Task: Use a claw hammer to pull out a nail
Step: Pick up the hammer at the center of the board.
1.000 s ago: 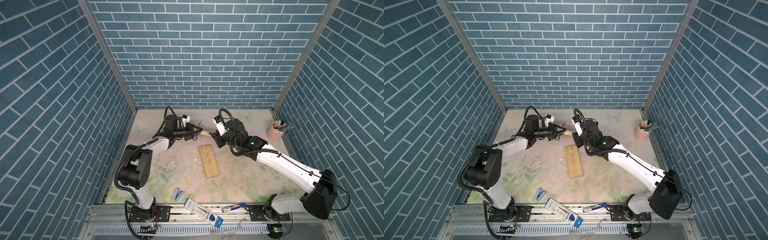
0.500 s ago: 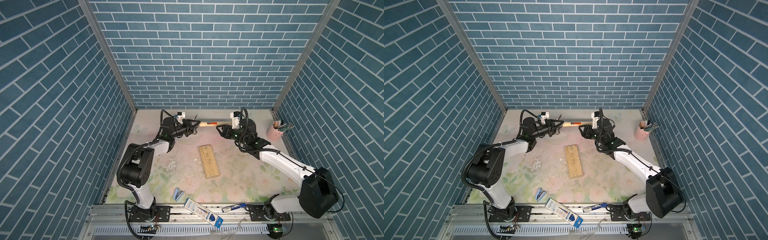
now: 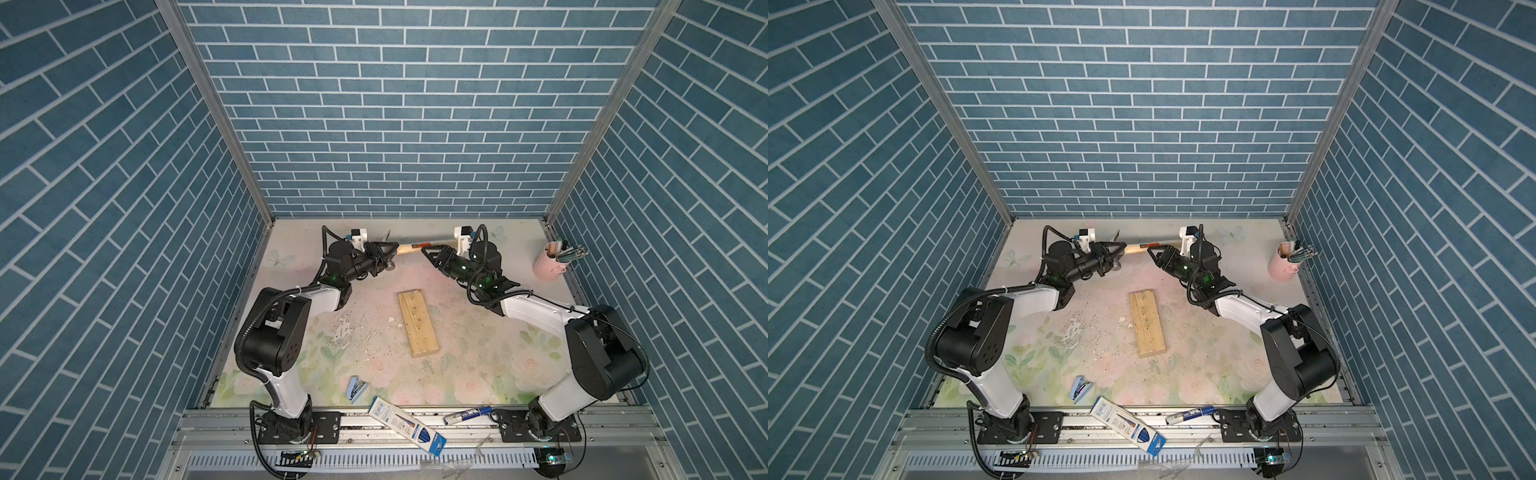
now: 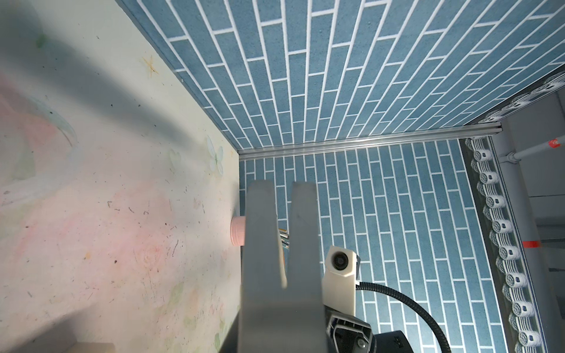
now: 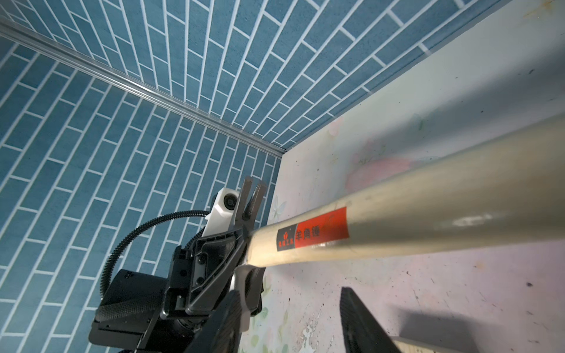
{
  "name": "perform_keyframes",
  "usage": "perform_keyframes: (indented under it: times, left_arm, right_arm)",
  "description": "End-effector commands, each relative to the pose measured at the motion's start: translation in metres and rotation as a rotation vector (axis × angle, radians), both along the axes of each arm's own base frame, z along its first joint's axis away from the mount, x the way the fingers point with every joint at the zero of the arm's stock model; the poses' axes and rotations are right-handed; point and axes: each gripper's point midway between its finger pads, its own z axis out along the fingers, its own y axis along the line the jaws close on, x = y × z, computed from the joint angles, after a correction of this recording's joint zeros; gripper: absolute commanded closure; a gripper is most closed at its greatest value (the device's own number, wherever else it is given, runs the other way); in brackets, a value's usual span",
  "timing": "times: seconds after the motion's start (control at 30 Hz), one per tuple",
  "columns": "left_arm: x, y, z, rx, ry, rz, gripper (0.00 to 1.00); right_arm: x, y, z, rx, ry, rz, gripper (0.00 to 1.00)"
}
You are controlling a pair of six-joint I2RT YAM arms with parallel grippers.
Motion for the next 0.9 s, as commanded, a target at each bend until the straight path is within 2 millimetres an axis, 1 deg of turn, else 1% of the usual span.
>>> perform_keyframes:
  times: [0.0, 0.27, 0.43, 0.7, 0.87]
  left_arm:
    - [-0.007, -0.001, 0.075, -0.100, -0.226, 0.006, 1.00]
    - [-0.011, -0.006, 0.083, -0.113, -0.250, 0.004, 1.00]
    - [-0.014, -0.009, 0.090, -0.121, -0.265, -0.001, 1.00]
    - [-0.020, -0.018, 0.090, -0.129, -0.269, -0.022, 1.00]
    - [-0.026, -0.027, 0.089, -0.139, -0.272, -0.045, 1.00]
  right_arm:
    - [0.003, 0.003, 0.016, 0.112, 0.002, 0.001, 0.47]
    - [0.013, 0.003, 0.008, 0.149, 0.028, -0.020, 0.47]
    - [0.019, 0.000, 0.000, 0.175, 0.050, -0.039, 0.48]
    - [0.032, -0.008, -0.001, 0.222, 0.047, -0.076, 0.49]
    - [0.043, -0.015, 0.001, 0.251, 0.042, -0.106, 0.52]
